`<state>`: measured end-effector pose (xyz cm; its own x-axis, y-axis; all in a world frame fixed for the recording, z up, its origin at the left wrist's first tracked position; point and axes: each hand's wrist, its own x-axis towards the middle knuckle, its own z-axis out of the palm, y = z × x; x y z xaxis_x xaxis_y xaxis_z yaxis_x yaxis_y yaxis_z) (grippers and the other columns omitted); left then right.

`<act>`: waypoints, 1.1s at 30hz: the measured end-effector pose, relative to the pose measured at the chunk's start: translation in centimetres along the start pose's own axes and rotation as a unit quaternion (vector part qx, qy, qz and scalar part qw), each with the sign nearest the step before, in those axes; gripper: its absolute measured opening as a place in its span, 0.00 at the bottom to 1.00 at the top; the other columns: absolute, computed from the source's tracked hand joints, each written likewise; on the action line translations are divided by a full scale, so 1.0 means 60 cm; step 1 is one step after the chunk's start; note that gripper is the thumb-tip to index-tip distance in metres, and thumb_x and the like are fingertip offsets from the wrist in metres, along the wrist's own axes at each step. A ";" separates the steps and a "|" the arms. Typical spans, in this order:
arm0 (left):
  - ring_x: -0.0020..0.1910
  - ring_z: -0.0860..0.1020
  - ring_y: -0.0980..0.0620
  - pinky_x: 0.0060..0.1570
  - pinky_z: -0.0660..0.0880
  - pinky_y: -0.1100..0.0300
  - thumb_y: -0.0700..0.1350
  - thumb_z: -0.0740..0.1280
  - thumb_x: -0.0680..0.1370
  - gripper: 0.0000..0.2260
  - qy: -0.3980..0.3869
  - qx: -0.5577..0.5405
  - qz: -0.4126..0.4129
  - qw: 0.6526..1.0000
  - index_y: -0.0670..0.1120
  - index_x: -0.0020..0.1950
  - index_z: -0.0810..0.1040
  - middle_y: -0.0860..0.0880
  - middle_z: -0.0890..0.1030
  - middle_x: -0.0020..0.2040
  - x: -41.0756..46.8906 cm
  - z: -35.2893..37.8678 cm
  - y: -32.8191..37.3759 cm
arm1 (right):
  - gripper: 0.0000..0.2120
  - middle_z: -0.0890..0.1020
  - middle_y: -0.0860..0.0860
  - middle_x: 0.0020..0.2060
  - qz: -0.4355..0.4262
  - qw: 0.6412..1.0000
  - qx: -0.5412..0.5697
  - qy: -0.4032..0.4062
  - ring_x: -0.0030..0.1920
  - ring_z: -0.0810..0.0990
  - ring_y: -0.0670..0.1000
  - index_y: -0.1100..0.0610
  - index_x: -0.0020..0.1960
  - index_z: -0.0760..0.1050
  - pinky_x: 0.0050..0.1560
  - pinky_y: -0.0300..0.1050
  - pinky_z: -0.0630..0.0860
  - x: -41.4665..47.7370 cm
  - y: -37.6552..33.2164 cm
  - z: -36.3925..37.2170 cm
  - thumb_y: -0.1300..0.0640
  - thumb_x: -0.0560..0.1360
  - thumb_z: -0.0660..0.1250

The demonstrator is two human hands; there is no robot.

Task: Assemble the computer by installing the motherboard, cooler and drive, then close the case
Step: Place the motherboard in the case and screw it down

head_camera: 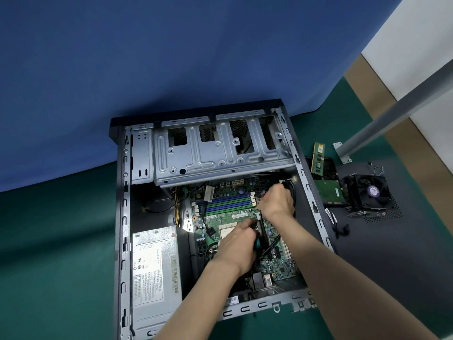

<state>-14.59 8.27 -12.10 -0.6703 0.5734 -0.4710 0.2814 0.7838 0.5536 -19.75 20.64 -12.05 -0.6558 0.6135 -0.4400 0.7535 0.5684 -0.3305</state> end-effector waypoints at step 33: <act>0.50 0.77 0.62 0.50 0.75 0.66 0.25 0.65 0.69 0.28 0.269 -0.181 -0.058 0.944 0.47 0.66 0.74 0.54 0.71 0.52 0.005 -0.052 0.011 | 0.10 0.80 0.52 0.34 -0.135 0.922 0.362 -0.030 0.31 0.78 0.47 0.57 0.51 0.71 0.35 0.42 0.77 -0.121 0.075 -0.062 0.50 0.79 0.61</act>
<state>-16.75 8.17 -9.72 -0.9614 0.2088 -0.1792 -0.0025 0.6447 0.7645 -11.77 20.76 -7.26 -0.8366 0.4589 -0.2991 0.4119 0.1671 -0.8958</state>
